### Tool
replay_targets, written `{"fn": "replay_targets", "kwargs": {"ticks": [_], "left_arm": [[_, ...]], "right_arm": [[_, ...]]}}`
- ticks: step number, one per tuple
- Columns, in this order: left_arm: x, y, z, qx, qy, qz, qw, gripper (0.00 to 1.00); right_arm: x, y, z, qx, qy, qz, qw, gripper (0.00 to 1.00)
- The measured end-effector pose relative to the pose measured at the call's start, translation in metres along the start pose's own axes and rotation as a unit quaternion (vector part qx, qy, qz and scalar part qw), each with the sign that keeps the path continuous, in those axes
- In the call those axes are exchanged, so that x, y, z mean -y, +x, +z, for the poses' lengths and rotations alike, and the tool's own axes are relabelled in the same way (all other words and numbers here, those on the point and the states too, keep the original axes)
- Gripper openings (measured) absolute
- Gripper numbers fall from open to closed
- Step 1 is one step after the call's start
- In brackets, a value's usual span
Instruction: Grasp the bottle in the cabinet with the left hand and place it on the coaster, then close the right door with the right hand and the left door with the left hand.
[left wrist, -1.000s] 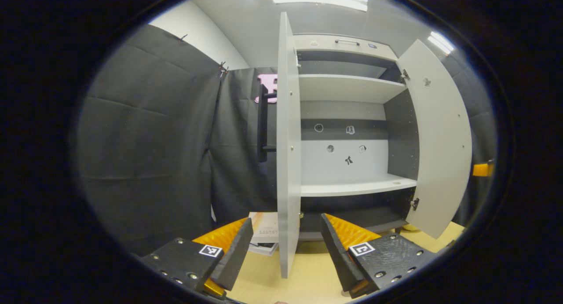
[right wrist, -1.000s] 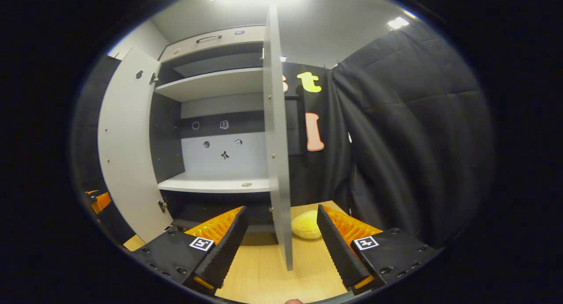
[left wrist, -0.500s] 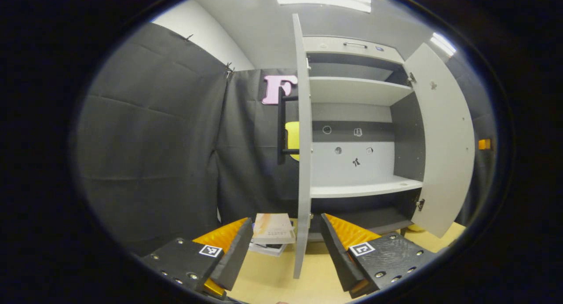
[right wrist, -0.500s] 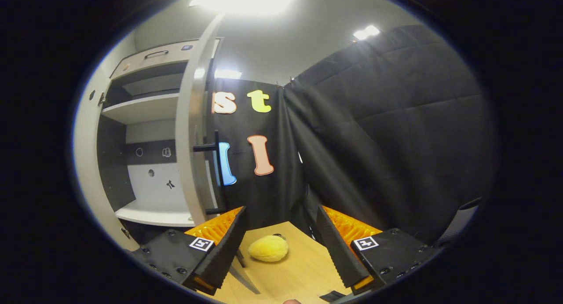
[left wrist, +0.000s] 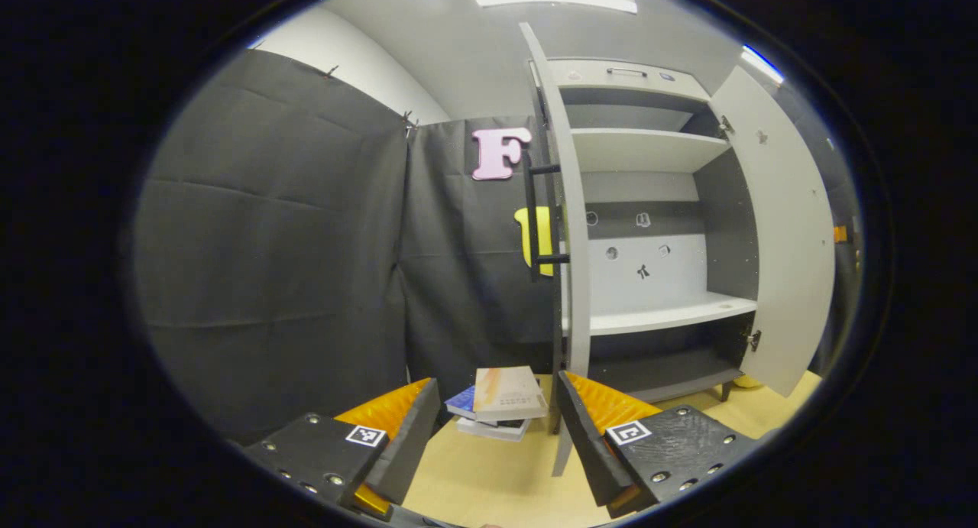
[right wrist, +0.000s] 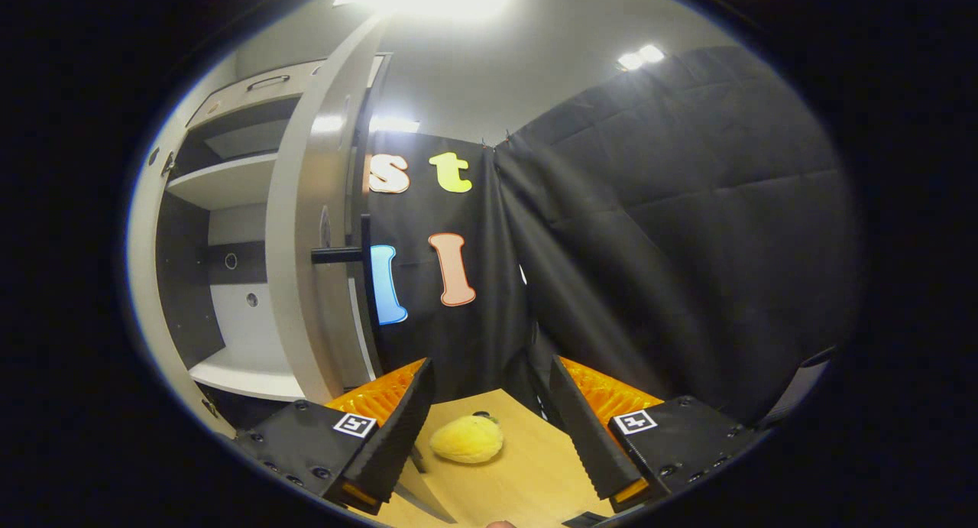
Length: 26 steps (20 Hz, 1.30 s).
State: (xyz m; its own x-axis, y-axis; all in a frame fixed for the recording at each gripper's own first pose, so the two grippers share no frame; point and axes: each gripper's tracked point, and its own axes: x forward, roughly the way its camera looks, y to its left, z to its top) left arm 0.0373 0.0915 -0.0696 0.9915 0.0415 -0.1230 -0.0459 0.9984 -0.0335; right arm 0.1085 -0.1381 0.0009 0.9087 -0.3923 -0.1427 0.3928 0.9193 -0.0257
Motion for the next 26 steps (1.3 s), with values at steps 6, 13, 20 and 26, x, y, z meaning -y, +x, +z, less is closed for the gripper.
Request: {"fn": "replay_targets", "kwargs": {"ticks": [6,13,20,26], "left_arm": [[-0.013,0.007,0.001,0.001,-0.01,0.005,1.0,0.96],[-0.023,0.011,-0.006,-0.005,-0.014,-0.002,1.0,0.96],[-0.046,0.01,0.0,0.002,-0.008,0.006,1.0,0.96],[-0.073,-0.001,-0.001,0.001,-0.009,0.031,0.999,0.89]], "right_arm": [[-0.023,-0.011,0.006,0.011,-0.026,0.027,0.999,0.97],[-0.063,-0.031,0.006,0.014,-0.022,0.066,0.997,0.92],[-0.143,-0.045,0.003,0.018,-0.006,0.147,0.989,0.97],[-0.202,-0.042,-0.005,0.015,-0.028,0.199,0.979,0.97]]}}
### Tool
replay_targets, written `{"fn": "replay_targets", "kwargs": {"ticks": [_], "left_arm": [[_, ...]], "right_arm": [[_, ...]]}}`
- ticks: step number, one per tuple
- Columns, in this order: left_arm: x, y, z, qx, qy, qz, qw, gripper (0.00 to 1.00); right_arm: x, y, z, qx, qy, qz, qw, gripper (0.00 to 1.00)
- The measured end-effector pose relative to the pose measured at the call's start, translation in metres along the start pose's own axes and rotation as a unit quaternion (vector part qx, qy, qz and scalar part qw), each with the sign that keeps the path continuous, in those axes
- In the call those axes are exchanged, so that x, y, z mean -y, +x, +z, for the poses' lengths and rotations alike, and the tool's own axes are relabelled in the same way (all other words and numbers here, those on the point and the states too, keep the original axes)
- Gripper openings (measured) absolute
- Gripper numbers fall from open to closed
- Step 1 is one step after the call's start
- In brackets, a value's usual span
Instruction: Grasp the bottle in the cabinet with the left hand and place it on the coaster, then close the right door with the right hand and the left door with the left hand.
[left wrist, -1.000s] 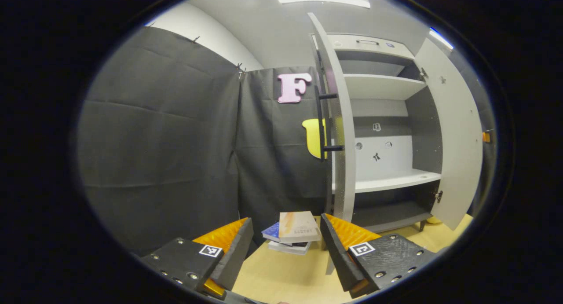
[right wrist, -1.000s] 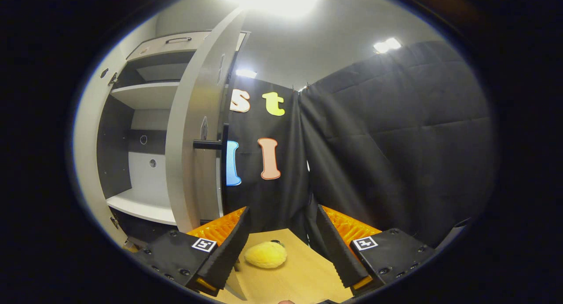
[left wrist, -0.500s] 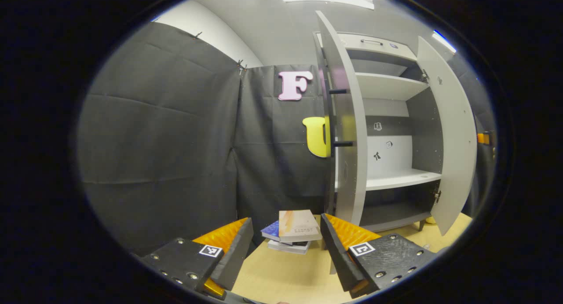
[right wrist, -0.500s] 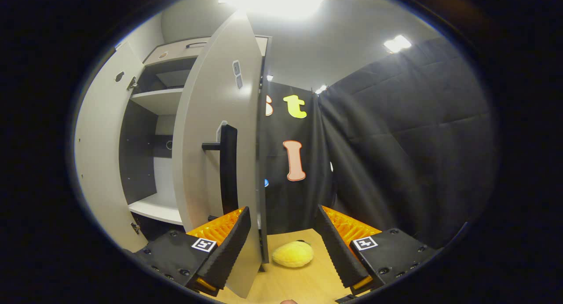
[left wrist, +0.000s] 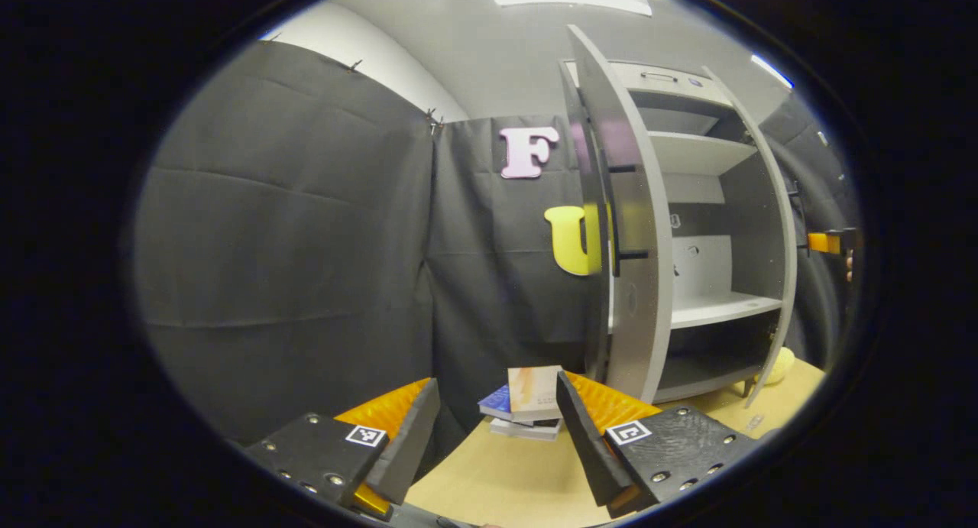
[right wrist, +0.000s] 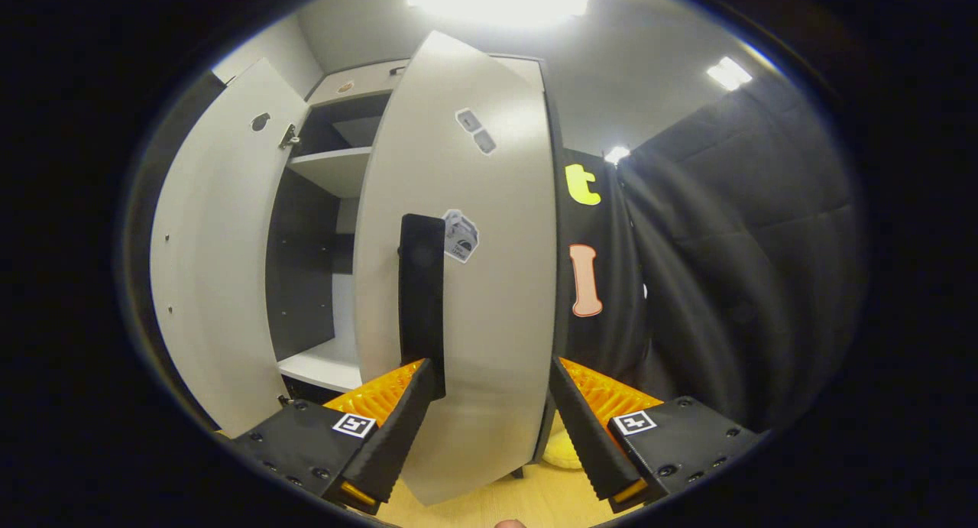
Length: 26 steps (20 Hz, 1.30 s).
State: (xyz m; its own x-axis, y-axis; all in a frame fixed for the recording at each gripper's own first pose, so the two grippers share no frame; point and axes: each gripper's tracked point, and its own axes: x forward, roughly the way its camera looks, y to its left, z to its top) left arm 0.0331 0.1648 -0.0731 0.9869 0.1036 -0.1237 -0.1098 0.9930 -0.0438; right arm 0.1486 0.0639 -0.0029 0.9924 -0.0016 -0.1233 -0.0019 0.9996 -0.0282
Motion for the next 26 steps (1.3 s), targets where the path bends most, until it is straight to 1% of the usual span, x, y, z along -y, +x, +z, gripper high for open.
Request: {"fn": "replay_targets", "kwargs": {"ticks": [1,2,3,4,5,6,8,11,15,21,26], "left_arm": [[0.0,0.0,-0.001,0.001,-0.002,0.003,1.0,0.89],[-0.002,-0.001,0.0,0.002,-0.002,0.006,1.0,0.89],[-0.007,-0.005,0.001,0.004,-0.002,0.008,1.0,0.88],[-0.009,-0.006,0.003,0.005,-0.001,0.01,1.0,0.95],[-0.011,-0.007,0.003,0.005,-0.001,0.011,1.0,0.88],[-0.01,-0.006,0.003,0.005,-0.001,0.011,1.0,0.95],[-0.011,-0.002,0.003,0.0,-0.002,0.013,1.0,0.96],[-0.013,0.009,0.013,-0.005,-0.015,0.011,1.0,0.96],[-0.013,0.035,0.041,0.0,-0.022,0.004,1.0,0.96],[0.015,0.08,0.089,0.02,-0.027,-0.024,0.999,0.96],[0.043,0.108,0.117,0.039,-0.035,-0.031,0.998,0.96]], "right_arm": [[-0.003,0.002,-0.001,0.001,-0.002,0.001,1.0,0.97],[-0.007,0.005,0.0,0.003,-0.001,0.001,1.0,0.92],[-0.009,0.008,-0.001,0.0,0.001,0.003,1.0,0.97],[-0.008,0.007,-0.001,0.0,0.004,0.004,1.0,0.97],[-0.007,0.008,-0.002,-0.002,0.007,0.005,1.0,0.96],[-0.007,0.007,-0.002,-0.003,0.011,0.006,1.0,0.97],[-0.004,0.003,0.004,0.003,0.014,0.003,1.0,0.97],[0.005,-0.01,0.01,0.017,-0.005,-0.006,1.0,0.97],[0.025,-0.029,0.008,0.021,-0.034,-0.017,0.999,0.97],[0.046,-0.053,-0.014,0.002,-0.057,-0.028,0.998,0.97],[0.065,-0.062,-0.027,-0.011,-0.055,-0.042,0.998,0.97]]}}
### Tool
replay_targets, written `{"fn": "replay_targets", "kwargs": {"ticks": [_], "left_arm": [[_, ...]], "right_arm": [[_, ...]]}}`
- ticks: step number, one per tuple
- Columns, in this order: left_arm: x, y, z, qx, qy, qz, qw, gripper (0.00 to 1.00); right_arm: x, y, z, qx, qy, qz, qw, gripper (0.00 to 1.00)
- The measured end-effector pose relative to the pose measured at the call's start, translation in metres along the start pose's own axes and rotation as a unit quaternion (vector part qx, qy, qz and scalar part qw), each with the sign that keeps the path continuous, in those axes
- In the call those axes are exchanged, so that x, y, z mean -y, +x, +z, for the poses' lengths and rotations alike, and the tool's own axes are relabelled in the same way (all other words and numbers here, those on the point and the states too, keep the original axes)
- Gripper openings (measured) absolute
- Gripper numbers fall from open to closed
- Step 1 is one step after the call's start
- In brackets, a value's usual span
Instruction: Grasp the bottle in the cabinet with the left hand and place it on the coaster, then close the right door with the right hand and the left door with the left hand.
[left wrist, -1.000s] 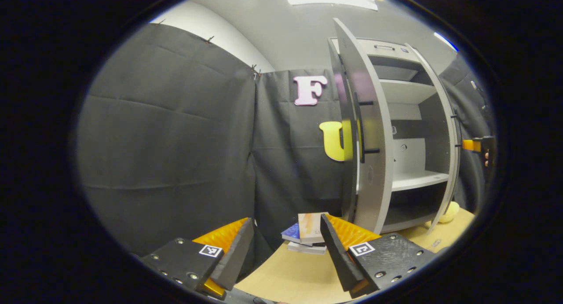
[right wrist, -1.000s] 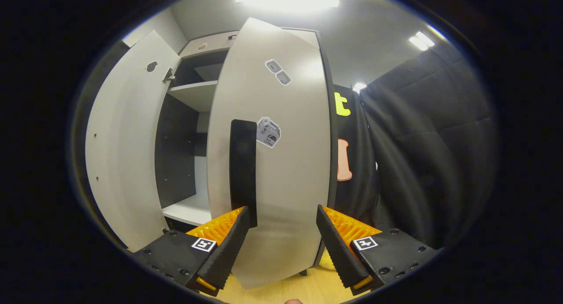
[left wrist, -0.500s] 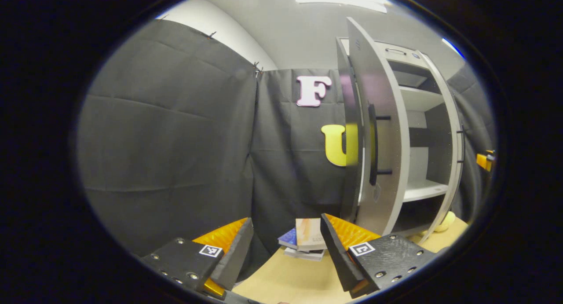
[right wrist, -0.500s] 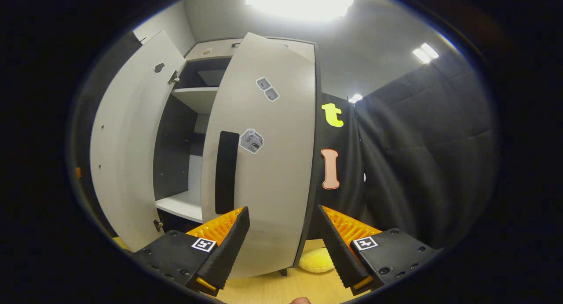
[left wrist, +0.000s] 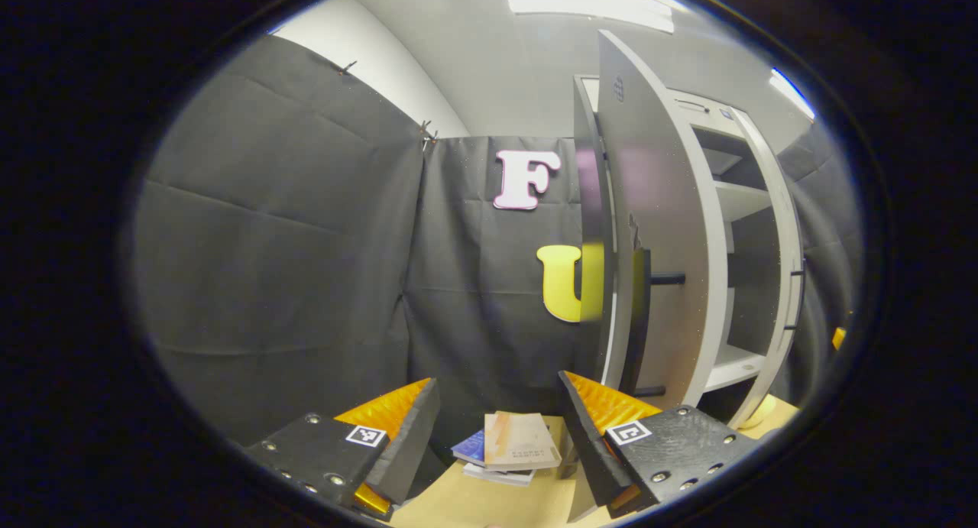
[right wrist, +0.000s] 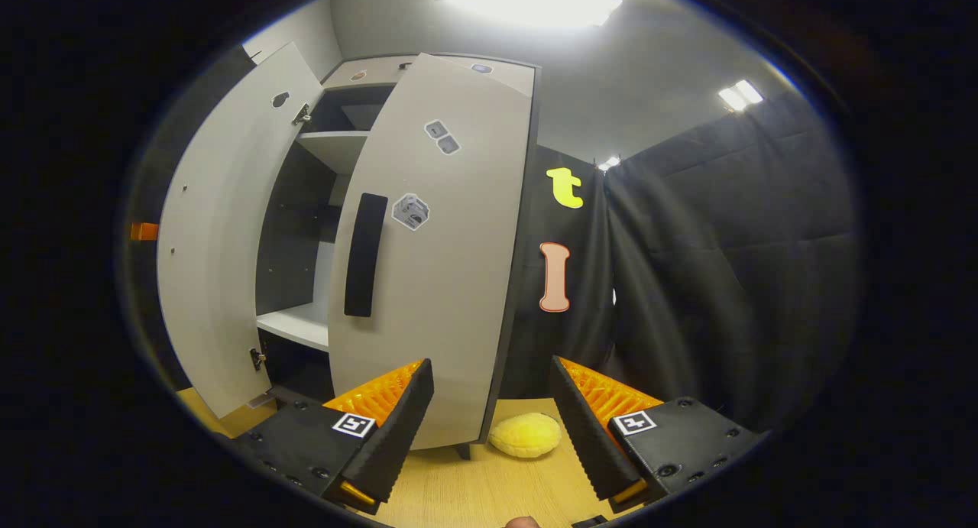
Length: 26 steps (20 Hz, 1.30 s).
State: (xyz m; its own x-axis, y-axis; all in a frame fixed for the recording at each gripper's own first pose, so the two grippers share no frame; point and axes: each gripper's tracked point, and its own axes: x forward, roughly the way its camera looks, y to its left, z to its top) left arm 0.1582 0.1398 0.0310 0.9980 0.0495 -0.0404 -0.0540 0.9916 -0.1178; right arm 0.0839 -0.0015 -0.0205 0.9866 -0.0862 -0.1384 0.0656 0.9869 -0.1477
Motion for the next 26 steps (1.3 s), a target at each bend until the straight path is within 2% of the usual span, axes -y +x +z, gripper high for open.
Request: {"fn": "replay_targets", "kwargs": {"ticks": [3,6,7,8,10,14,15,16,26], "left_arm": [[0.023,0.01,0.006,0.006,0.0,-0.02,1.0,0.95],[0.028,0.008,0.011,0.015,0.029,-0.008,0.999,0.95],[0.03,0.006,0.012,0.016,0.031,-0.006,0.999,0.95],[0.033,0.006,0.012,0.016,0.032,-0.007,0.999,0.95],[0.043,0.006,0.012,0.014,0.033,-0.013,0.999,0.95],[0.069,-0.001,0.013,0.016,0.038,-0.029,0.999,0.95],[0.077,-0.002,0.013,0.017,0.039,-0.033,0.999,0.95],[0.084,-0.003,0.013,0.018,0.04,-0.038,0.998,0.95],[0.168,-0.004,0.011,0.028,0.043,-0.089,0.995,0.95]], "right_arm": [[0.012,-0.003,-0.01,-0.011,0.002,-0.007,1.0,0.97],[0.027,-0.007,-0.021,-0.02,0.0,-0.017,1.0,0.97],[0.031,-0.007,-0.024,-0.023,0.001,-0.019,1.0,0.92],[0.036,-0.007,-0.027,-0.027,0.003,-0.021,0.999,0.97],[0.043,-0.004,-0.031,-0.032,0.012,-0.027,0.999,0.97],[0.048,0.004,-0.035,-0.032,0.03,-0.023,0.999,0.97],[0.049,0.004,-0.036,-0.033,0.029,-0.023,0.999,0.92],[0.05,0.004,-0.037,-0.033,0.027,-0.023,0.999,0.97],[0.072,-0.002,-0.044,-0.042,0.02,-0.026,0.999,0.97]]}}
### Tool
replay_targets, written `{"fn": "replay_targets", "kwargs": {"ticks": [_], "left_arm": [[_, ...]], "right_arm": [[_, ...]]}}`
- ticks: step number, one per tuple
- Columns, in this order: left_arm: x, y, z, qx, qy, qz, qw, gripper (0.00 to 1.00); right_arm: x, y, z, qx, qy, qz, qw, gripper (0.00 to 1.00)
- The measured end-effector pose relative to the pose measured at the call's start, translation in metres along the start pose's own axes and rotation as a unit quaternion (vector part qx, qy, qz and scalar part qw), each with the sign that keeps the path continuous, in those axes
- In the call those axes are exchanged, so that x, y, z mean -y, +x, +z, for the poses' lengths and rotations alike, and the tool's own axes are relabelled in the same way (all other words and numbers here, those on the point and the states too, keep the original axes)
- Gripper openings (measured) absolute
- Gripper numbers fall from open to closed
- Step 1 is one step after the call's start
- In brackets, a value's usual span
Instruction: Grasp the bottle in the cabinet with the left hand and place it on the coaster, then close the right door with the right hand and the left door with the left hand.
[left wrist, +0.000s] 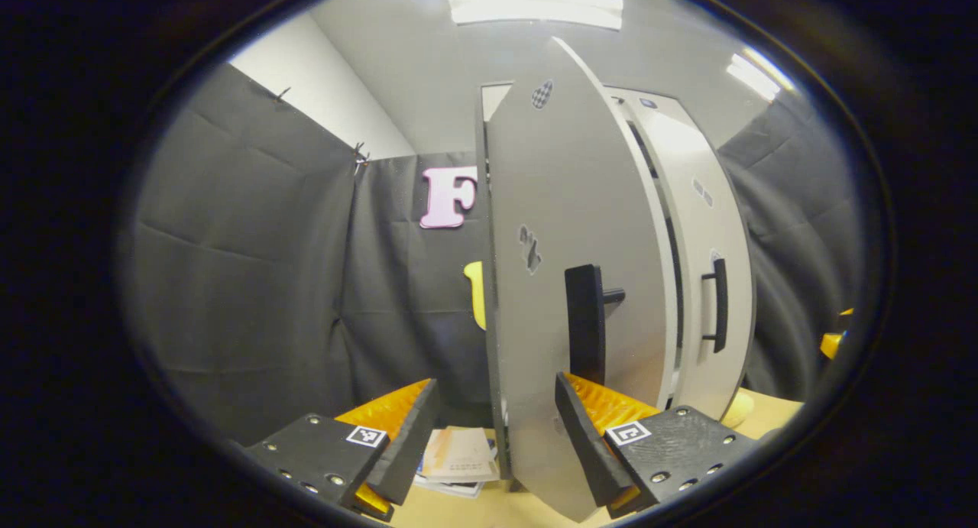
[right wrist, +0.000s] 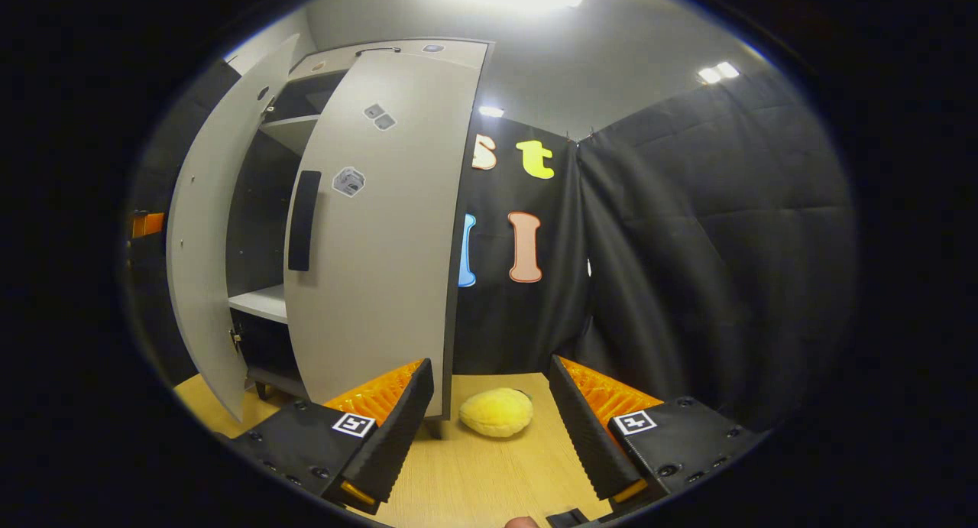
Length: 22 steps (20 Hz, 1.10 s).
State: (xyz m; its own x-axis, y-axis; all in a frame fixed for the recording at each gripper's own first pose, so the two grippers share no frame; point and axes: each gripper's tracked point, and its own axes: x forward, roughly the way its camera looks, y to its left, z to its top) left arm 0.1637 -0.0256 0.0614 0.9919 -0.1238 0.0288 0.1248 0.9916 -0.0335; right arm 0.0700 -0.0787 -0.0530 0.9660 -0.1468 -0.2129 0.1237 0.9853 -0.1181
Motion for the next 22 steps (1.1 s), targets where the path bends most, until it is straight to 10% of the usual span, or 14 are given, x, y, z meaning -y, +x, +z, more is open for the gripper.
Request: {"fn": "replay_targets", "kwargs": {"ticks": [9,22], "left_arm": [[0.089,0.042,-0.012,-0.001,-0.007,-0.036,0.999,0.95],[0.054,-0.007,-0.012,0.025,0.04,0.043,0.998,0.95]], "right_arm": [[0.017,-0.008,-0.015,-0.011,0.004,-0.009,1.0,0.97],[-0.006,0.002,-0.006,0.006,0.031,0.071,0.997,0.97]]}}
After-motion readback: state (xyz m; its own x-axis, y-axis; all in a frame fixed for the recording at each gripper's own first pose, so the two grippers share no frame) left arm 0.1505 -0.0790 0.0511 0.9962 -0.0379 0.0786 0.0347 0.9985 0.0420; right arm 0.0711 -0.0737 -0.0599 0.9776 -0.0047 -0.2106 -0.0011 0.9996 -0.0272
